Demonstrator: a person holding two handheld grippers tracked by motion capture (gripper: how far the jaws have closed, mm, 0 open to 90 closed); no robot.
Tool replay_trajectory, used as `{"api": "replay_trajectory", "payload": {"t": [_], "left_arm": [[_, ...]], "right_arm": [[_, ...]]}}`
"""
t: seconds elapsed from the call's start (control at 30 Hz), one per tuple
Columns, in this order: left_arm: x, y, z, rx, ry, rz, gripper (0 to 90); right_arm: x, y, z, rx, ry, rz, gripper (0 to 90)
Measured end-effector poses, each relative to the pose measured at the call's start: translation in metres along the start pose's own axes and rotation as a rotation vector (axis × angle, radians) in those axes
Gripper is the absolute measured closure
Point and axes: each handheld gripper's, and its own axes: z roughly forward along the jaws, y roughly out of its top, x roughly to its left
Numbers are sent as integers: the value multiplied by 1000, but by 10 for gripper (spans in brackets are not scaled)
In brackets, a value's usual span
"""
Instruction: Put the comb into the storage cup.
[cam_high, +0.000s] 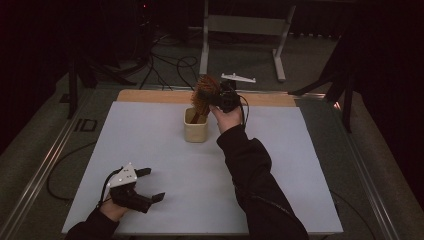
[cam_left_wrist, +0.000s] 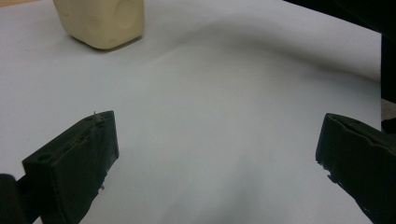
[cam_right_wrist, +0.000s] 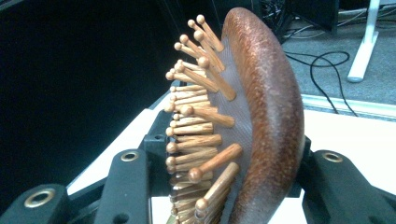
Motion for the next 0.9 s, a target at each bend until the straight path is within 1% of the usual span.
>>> {"api": "replay_trajectory", "payload": {"t": [0.2, 0.47, 0.7, 0.9], "left_arm": [[0, 0, 0, 1, -5, -3, 0], [0, 0, 0, 3, -6, 0, 0], [0, -1, 1, 4, -7, -1, 0], [0, -1, 1, 7, -8, -1, 0]], "right_arm": [[-1, -4, 3, 6, 3, 3, 515], [-6, -10, 8, 9, 3, 22, 514], [-9, -10, 7, 13, 10, 29, 508], [-17, -10, 9, 34, 26, 59, 491]]}}
